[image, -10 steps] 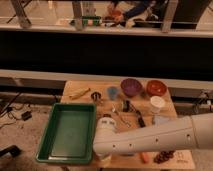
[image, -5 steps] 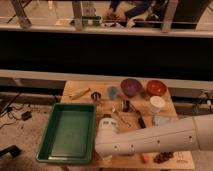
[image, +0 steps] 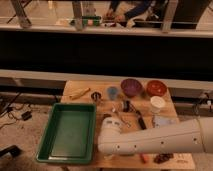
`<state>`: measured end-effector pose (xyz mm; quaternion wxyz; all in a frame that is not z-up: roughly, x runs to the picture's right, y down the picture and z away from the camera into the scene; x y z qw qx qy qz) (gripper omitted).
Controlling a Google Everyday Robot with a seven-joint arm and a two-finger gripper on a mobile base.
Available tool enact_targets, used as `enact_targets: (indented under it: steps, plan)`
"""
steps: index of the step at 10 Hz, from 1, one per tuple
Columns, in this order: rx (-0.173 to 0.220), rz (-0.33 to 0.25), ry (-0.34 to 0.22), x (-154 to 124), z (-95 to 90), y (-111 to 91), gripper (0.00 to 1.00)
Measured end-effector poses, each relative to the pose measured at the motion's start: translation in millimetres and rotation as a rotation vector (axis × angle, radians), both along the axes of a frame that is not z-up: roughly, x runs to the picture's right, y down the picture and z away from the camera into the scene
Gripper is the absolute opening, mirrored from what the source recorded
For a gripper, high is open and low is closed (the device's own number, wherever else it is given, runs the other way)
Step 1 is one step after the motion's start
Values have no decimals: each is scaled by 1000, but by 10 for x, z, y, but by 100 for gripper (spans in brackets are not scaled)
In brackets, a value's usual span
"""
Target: Place apple in purple bowl
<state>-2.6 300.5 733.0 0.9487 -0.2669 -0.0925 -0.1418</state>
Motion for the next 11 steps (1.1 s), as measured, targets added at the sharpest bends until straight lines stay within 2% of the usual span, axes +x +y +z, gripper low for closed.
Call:
enact_targets:
  steps: [4,8,11]
  plan:
    - [-62,65,-30,81,56,-27,30]
    - [-60,63,-25,108,56,-34,30]
    - [-73,78,-31,135,70,-35,30]
